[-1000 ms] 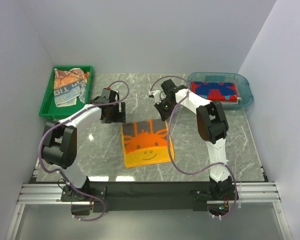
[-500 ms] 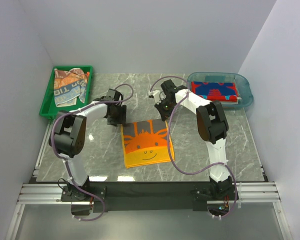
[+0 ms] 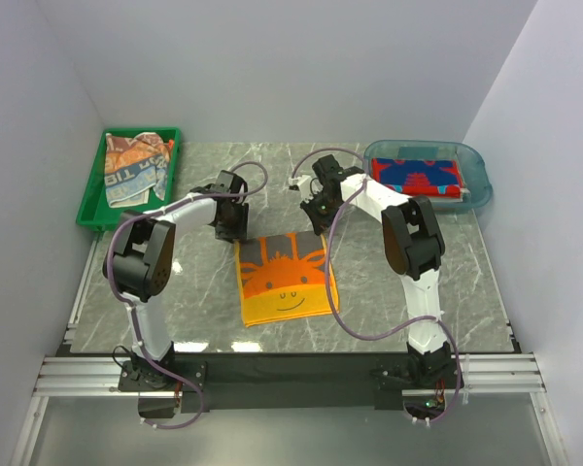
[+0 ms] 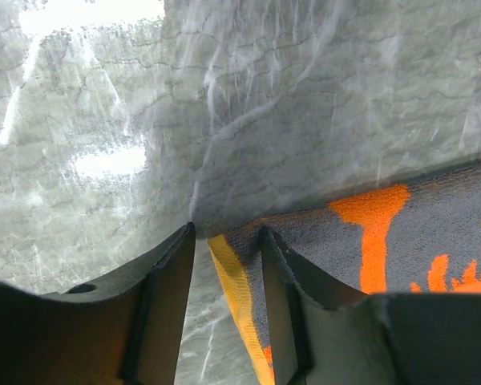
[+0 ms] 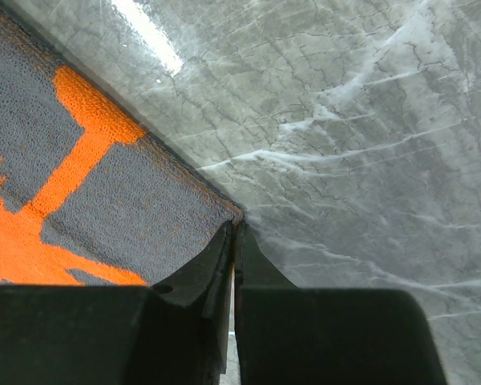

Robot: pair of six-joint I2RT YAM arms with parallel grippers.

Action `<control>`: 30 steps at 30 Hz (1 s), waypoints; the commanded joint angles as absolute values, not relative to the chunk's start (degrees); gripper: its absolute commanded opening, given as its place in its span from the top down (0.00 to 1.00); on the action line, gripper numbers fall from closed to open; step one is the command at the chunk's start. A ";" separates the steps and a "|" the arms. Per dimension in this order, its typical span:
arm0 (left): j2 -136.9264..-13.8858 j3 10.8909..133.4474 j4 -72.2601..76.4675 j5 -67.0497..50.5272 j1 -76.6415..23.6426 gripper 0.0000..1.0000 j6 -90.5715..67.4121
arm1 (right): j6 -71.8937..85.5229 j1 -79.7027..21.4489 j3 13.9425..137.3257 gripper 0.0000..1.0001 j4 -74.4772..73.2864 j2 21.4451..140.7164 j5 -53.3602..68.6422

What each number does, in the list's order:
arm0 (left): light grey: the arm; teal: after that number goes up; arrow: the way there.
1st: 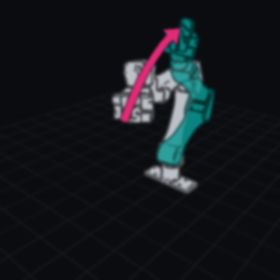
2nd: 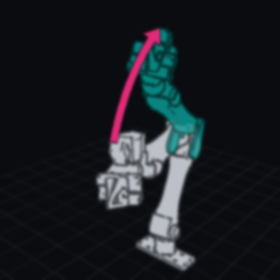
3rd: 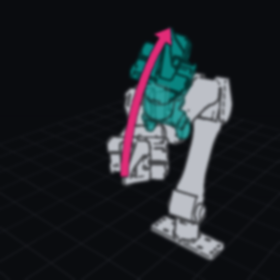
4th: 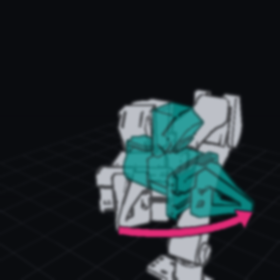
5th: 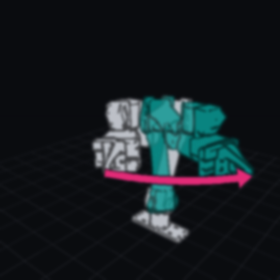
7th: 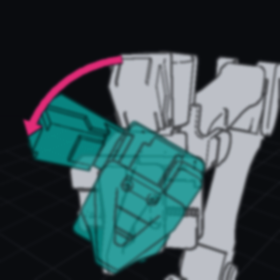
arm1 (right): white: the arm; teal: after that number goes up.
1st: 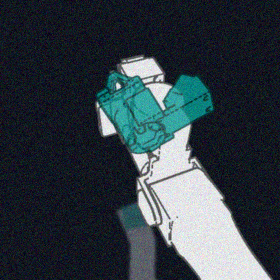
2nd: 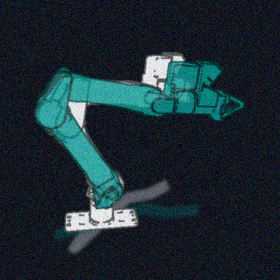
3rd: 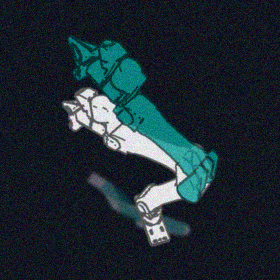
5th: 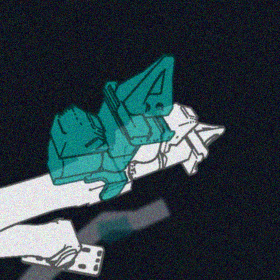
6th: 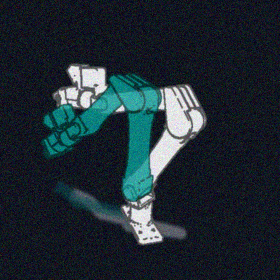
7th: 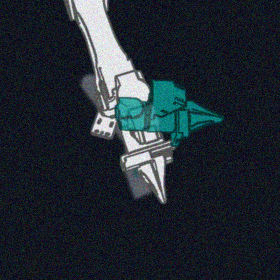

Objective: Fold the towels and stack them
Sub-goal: Fold the towel

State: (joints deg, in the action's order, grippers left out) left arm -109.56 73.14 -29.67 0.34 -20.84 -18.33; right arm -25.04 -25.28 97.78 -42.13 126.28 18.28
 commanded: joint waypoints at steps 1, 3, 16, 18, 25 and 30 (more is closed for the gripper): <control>-112.32 71.81 -32.69 1.93 -21.18 0.55 -19.16 | -25.31 -25.93 94.66 0.99 -42.45 127.27 14.85; -113.11 71.46 -33.48 2.63 -21.18 0.56 -19.42 | -25.23 -25.84 94.57 0.99 -42.45 127.27 14.68; -116.10 69.87 -35.07 2.20 -21.27 0.95 -19.25 | -25.14 -25.75 93.16 1.00 -41.57 125.95 13.97; -116.02 69.96 -35.07 1.94 -21.18 0.99 -19.25 | -25.05 -25.75 93.25 1.00 -41.49 125.77 14.06; -114.70 72.50 -34.98 3.51 -21.18 0.99 -18.37 | -24.17 -25.31 92.81 1.00 -38.85 123.67 12.92; -114.17 75.49 -33.76 5.62 -19.87 0.99 -17.93 | -22.42 -24.52 92.20 1.00 -33.94 120.24 11.35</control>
State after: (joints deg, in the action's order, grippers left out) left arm -111.02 75.22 -31.57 2.55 -20.88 -19.16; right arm -23.31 -25.50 93.43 -37.43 123.44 15.92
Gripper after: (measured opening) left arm 0.024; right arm 0.041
